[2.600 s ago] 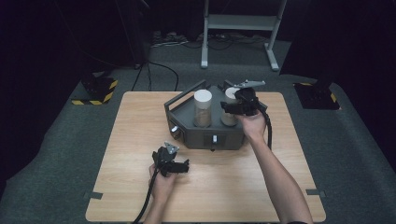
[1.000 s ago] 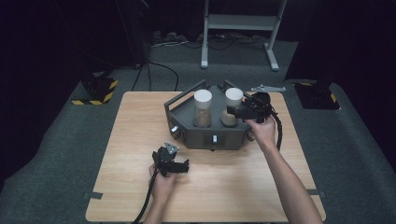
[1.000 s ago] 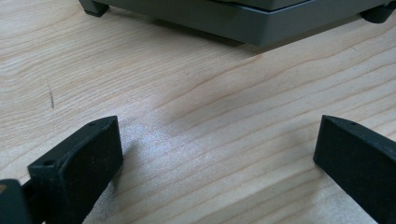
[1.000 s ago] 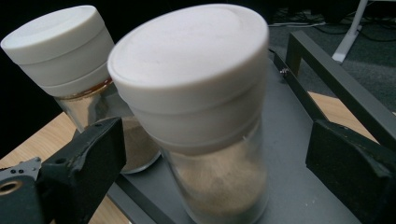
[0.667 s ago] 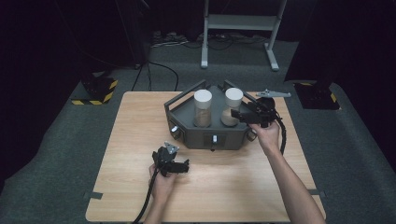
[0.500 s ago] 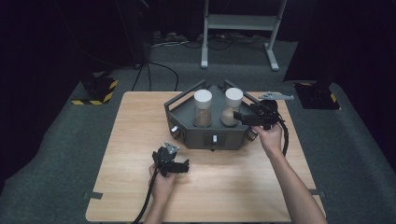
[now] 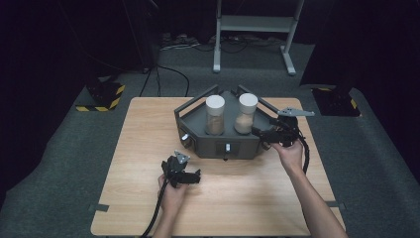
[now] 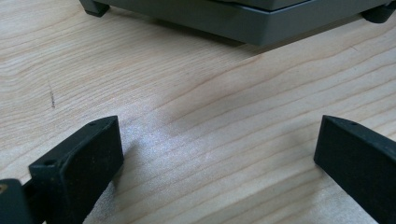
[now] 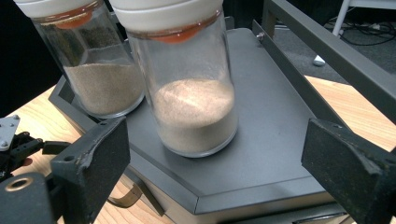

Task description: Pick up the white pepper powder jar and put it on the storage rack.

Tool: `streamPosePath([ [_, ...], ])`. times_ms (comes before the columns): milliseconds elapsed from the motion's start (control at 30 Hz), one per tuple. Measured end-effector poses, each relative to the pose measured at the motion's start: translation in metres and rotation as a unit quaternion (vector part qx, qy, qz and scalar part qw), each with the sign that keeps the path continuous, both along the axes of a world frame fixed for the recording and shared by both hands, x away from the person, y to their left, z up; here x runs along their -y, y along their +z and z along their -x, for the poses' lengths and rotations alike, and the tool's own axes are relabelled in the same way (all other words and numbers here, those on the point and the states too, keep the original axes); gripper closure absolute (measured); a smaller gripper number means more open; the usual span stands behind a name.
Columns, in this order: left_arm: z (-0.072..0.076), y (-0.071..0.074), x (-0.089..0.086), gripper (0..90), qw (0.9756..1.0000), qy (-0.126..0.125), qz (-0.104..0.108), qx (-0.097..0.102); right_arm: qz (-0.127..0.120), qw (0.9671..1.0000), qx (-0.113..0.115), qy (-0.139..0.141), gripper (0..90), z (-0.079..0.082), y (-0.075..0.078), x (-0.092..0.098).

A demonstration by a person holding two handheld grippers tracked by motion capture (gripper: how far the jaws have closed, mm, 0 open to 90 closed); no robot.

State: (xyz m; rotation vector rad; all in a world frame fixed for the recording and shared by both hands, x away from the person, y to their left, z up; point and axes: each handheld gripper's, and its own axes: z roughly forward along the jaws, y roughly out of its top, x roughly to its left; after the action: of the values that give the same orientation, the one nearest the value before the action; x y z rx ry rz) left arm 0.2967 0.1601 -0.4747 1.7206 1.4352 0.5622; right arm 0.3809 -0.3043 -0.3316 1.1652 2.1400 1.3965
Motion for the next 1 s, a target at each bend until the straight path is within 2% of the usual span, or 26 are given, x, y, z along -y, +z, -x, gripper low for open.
streamPosePath([
  [600, 0.0, 0.0, 0.0, 1.3, 1.0, 0.0, 0.0, 0.0, 0.009, 1.0, 0.003, -0.001, 8.0, 0.014, -0.014, 0.006],
  [1000, -0.001, 0.001, -0.001, 1.3, 1.0, -0.003, -0.003, -0.003, 0.036, 0.9992, 0.014, 0.003, 8.2, 0.03, -0.025, 0.005],
])
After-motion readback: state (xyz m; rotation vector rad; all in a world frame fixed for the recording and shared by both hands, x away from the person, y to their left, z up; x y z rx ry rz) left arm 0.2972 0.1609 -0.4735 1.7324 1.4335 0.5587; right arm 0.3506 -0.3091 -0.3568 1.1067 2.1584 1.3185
